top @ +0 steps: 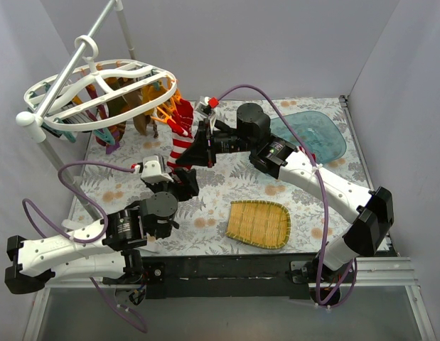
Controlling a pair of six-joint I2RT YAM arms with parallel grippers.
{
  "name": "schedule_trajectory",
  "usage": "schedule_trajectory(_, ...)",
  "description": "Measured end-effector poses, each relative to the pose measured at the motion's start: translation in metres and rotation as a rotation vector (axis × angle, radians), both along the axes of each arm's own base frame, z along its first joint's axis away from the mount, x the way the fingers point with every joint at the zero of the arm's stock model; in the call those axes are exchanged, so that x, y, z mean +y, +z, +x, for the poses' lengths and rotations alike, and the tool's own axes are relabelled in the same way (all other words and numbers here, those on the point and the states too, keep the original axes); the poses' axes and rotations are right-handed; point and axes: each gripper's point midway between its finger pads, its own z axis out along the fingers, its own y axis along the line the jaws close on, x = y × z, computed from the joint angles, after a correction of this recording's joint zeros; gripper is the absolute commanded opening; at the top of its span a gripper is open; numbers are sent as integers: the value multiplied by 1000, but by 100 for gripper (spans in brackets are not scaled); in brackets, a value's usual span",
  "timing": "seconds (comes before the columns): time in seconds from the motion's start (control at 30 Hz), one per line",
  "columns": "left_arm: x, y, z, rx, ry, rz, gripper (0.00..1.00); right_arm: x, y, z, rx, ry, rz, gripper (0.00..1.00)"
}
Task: Remove the socks clipped to the hanger
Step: Remove the sock from the hanger.
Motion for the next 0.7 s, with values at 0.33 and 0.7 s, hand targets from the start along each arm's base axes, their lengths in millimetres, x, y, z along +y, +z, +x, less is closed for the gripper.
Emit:
schedule_trajectory(0.33, -4, 1, 1, -8, -8, -3, 0, 0, 3, 0, 5, 1, 9, 44)
schedule_trajectory(0.7, -22, -34, 4, 59, -21, 94, 0, -9, -7, 30, -72, -207, -43, 63)
